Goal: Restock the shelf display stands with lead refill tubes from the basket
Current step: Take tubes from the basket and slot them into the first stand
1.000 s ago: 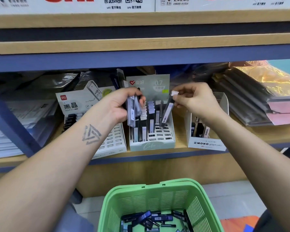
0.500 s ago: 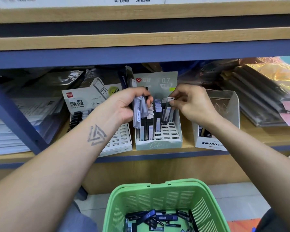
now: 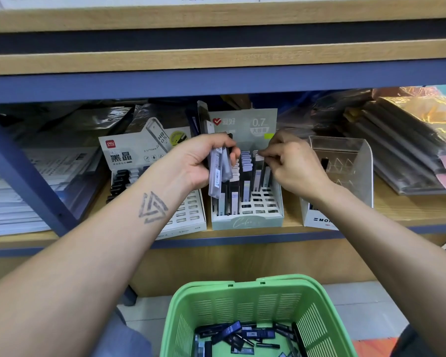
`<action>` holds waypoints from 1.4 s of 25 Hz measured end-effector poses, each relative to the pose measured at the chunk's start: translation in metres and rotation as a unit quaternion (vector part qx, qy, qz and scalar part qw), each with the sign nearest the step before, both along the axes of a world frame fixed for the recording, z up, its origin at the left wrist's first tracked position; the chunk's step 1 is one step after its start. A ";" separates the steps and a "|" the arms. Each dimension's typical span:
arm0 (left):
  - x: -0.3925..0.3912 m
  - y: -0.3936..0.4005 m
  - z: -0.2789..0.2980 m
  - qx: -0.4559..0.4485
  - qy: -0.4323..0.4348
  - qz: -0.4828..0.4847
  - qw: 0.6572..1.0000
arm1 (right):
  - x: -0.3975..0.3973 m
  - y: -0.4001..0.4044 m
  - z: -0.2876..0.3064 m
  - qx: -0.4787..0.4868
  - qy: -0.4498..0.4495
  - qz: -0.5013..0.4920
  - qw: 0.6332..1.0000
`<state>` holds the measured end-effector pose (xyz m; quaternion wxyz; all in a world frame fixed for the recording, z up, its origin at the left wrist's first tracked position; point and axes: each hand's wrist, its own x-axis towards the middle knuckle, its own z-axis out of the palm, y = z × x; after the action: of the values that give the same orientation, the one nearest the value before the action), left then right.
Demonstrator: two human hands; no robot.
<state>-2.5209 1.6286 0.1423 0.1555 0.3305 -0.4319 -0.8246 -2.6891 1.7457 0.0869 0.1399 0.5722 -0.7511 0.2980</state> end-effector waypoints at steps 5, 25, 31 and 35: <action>0.001 0.003 -0.002 0.003 -0.001 -0.008 1.000 | 0.004 0.002 0.007 0.050 0.005 -0.005 0.999; 0.000 0.017 -0.003 -0.032 0.022 -0.103 0.994 | 0.028 0.003 0.023 -0.061 -0.572 0.118 0.809; 0.005 0.013 0.002 -0.015 0.043 -0.092 0.995 | 0.028 0.005 0.032 -0.130 -0.629 0.135 0.754; 0.009 0.010 0.006 -0.016 0.038 -0.059 0.997 | 0.028 0.006 0.037 -0.157 -0.619 0.127 0.759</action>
<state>-2.5123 1.6384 0.1488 0.1284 0.2700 -0.4576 -0.8374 -2.6610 1.7518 0.1235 -0.3063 0.3235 -0.5373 0.7161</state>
